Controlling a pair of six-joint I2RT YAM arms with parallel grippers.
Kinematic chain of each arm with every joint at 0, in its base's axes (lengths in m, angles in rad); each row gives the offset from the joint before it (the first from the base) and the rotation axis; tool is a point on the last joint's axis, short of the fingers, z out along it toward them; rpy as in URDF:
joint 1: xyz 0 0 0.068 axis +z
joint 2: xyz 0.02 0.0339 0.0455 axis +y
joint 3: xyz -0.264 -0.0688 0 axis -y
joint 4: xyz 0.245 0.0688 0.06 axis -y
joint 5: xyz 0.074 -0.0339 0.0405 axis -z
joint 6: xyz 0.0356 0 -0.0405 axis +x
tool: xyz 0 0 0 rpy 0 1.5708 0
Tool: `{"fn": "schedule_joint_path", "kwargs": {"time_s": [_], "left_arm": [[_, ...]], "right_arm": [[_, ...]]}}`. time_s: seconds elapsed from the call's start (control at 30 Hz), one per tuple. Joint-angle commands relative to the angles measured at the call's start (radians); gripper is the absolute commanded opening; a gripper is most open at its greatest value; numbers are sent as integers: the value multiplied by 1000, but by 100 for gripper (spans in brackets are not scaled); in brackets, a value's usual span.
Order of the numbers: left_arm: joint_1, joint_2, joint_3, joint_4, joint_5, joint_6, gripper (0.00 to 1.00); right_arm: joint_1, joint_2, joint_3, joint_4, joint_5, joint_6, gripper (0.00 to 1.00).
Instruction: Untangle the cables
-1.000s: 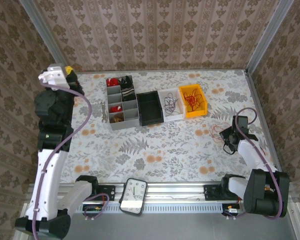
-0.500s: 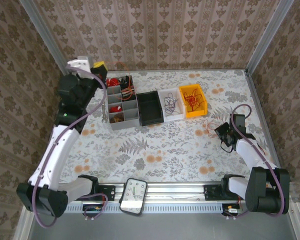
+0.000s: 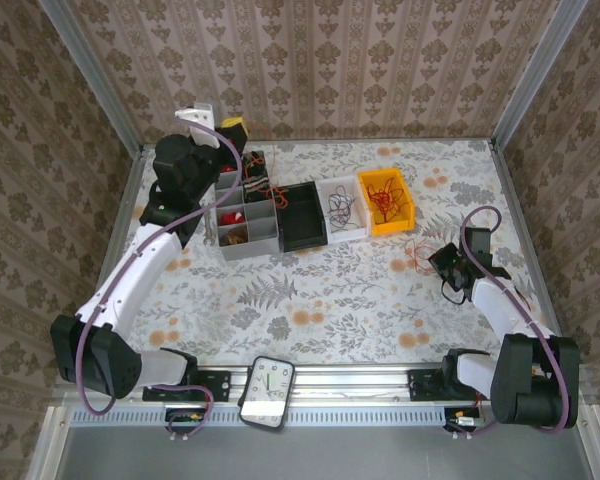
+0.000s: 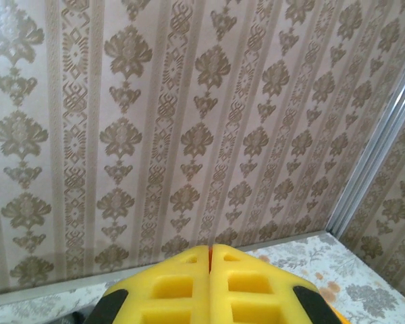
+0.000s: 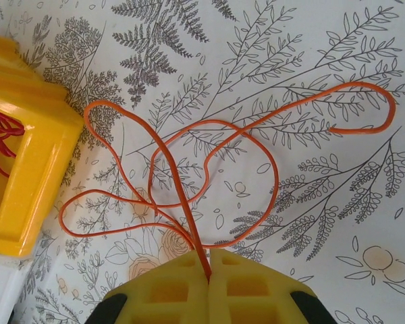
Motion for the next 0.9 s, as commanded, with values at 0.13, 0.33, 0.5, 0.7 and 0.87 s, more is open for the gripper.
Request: {"fn": "schedule_joint_path", "kwargs": {"time_s": [0.13,0.33,0.5,0.7,0.87], "left_arm": [[-23,14,36,57,17,-14,0],[-65,57,9,64,-11,-1,0],[-78,110,-18,88,-33,-16,0],[-114,163,-46,116,-30,-49,0],[-115,196,-70,113,-38,-56,0]], "right_arm": [[7,-3,-21,31,-24,-19,1],[6,-6,-26,34,-28,-22,1],[6,-9,-17,28,-33,-33,2],[6,-17,-10,13,-30,-47,1],[6,-17,-11,11,-30,-52,1]]}}
